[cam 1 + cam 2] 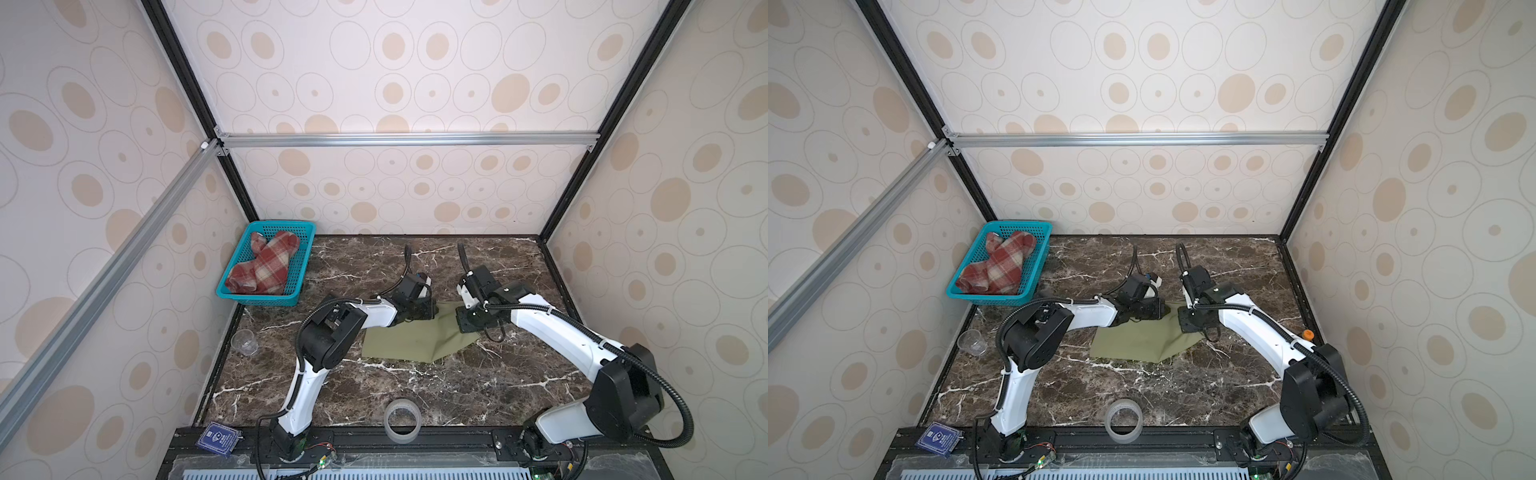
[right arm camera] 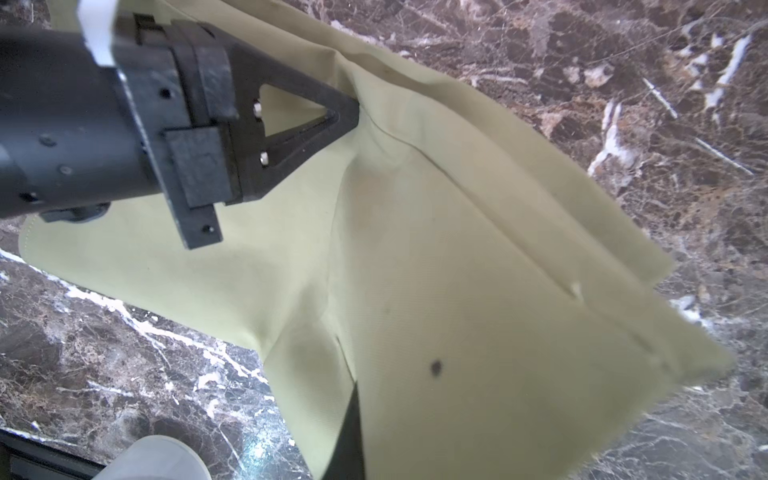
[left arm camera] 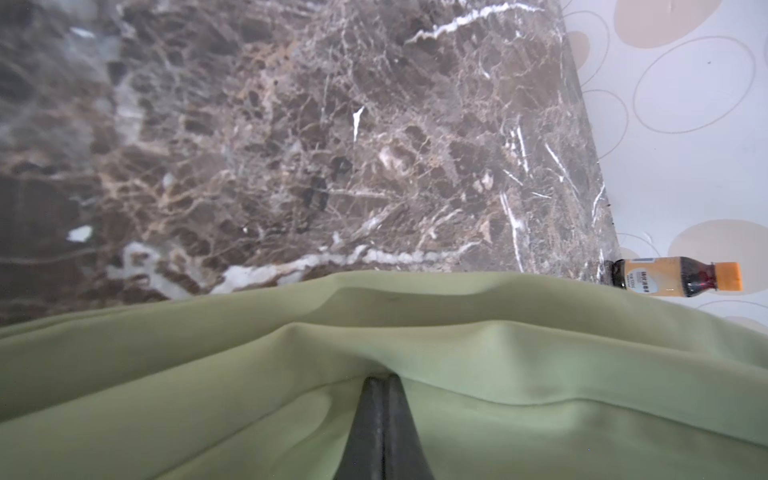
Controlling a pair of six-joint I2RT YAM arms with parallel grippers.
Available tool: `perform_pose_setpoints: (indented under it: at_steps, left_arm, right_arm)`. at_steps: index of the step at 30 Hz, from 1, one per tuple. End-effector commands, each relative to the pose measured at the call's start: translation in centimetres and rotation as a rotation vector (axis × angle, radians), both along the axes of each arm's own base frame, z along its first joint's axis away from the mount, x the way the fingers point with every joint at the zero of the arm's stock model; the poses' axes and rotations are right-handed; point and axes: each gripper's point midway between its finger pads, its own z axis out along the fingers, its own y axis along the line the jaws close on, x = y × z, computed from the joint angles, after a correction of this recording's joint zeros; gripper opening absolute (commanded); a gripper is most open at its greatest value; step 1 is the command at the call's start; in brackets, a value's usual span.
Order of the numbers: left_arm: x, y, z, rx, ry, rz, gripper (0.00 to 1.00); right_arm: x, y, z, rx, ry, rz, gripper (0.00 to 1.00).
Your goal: Fold and stack the skirts
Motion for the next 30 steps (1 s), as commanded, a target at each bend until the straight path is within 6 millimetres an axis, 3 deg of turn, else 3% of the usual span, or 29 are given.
perform_pose_setpoints:
  at_steps: [1,5,10,17,24,30]
  left_arm:
    - [0.7,0.8,0.5,0.007,-0.024,0.013,0.00]
    - [0.5,2.7,2.0,-0.001,-0.037,0.026,0.00]
    - [-0.7,6.6,3.3,0.032,-0.045,0.048,0.00]
    - [-3.9,11.4,2.3,0.160,-0.025,0.051,0.00]
    - [-6.9,12.8,0.2,0.153,0.033,0.048,0.00]
    - [-8.1,12.9,-0.7,0.125,0.058,0.066,0.00]
  right_arm:
    - [-0.9,-0.7,0.1,-0.034,0.009,0.003,0.00]
    - [-0.6,-1.2,0.3,-0.071,0.003,0.009,0.00]
    - [-0.3,-2.3,0.6,-0.142,-0.004,0.013,0.00]
    - [0.2,-3.0,1.4,-0.187,-0.021,0.031,0.00]
    - [1.0,-3.1,2.1,-0.210,-0.036,0.057,0.00]
    - [1.5,-2.6,2.6,-0.204,-0.031,0.067,0.00]
